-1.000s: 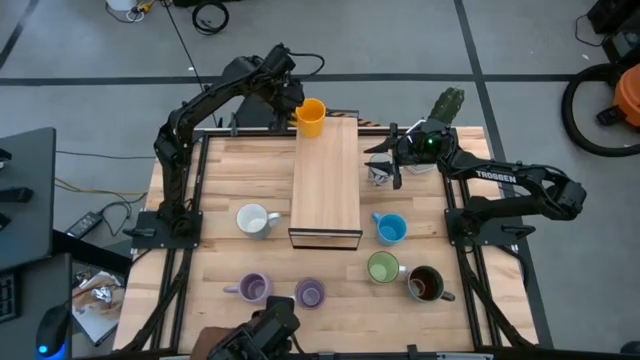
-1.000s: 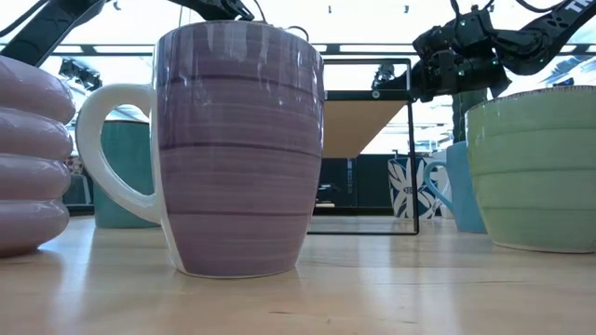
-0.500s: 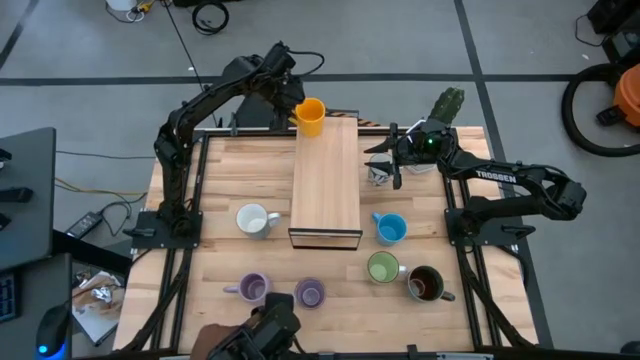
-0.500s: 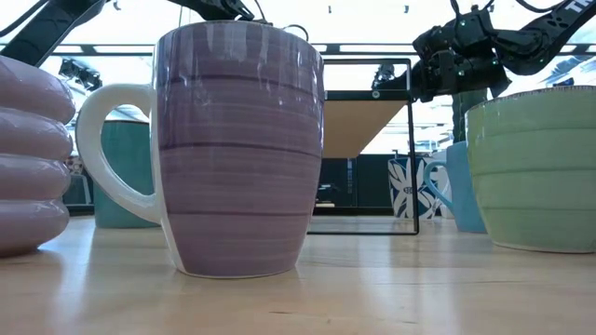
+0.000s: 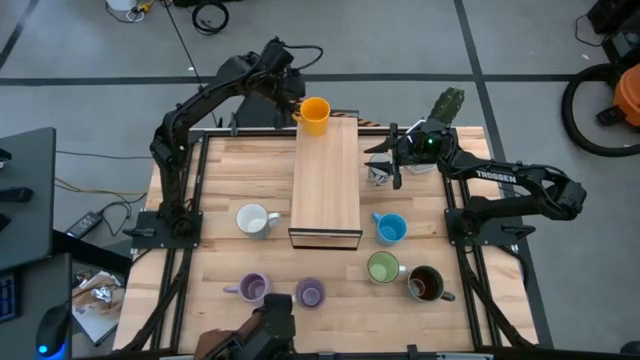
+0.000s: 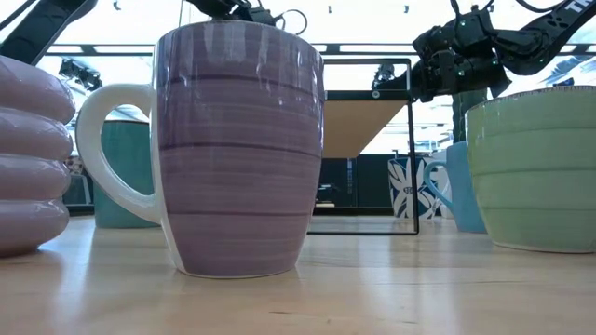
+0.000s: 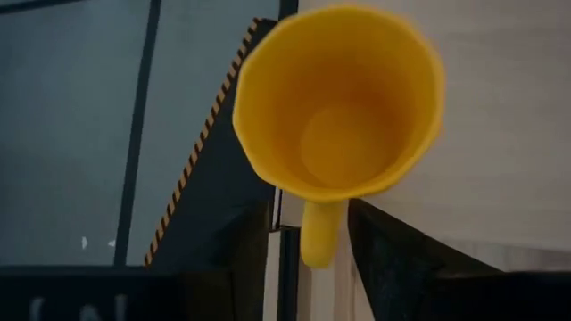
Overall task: Place coffee mugs
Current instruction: Put the yellow mug on the shelf, then put the blue mug on the shelf
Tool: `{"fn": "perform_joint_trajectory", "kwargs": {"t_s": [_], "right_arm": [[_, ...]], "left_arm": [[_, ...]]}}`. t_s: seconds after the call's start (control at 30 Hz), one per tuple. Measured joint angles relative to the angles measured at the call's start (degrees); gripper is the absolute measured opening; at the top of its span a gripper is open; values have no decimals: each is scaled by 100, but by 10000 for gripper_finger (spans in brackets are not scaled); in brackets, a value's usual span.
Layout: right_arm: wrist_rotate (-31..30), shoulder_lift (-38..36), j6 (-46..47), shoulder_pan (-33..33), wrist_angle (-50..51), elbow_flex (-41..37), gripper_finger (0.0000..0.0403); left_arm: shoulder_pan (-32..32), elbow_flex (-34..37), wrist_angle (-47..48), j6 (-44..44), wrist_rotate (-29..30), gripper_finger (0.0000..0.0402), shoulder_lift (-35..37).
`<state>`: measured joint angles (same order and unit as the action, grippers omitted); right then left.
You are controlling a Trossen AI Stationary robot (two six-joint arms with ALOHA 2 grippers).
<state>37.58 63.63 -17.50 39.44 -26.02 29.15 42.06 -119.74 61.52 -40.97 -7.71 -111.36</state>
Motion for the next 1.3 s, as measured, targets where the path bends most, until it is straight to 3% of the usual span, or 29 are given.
{"fn": "perform_joint_trajectory", "kwargs": {"t_s": [0.2, 0.37, 0.47, 0.57, 0.67, 0.97, 1.17, 1.3], "right_arm": [[0, -2, 0, 0, 0, 0, 167], [0, 0, 0, 0, 25, 0, 167], [0, 0, -21, 11, 109, 0, 167], [0, 0, -53, 75, 137, 0, 167], [0, 0, -55, 147, 138, 0, 167], [0, 0, -68, 201, 142, 0, 167], [-55, -1, -13, 199, 108, 0, 167], [-548, -1, 417, 119, 28, 1, 167]], "left_arm": [[-19, 0, 4, 111, 46, 197, 491], [-69, 0, -5, 490, -59, 195, 1028], [-82, 5, 124, 996, -479, 188, 1277], [-109, 220, 283, 1378, -1422, 180, 1394], [-204, 1022, 102, 1517, -1912, 170, 1624], [-390, 4270, -2404, 1958, -1836, 143, 2812], [-363, 5677, -4184, 2390, -1833, 142, 3653], [-369, 6602, -5316, 2614, -1833, 142, 4138]]}}
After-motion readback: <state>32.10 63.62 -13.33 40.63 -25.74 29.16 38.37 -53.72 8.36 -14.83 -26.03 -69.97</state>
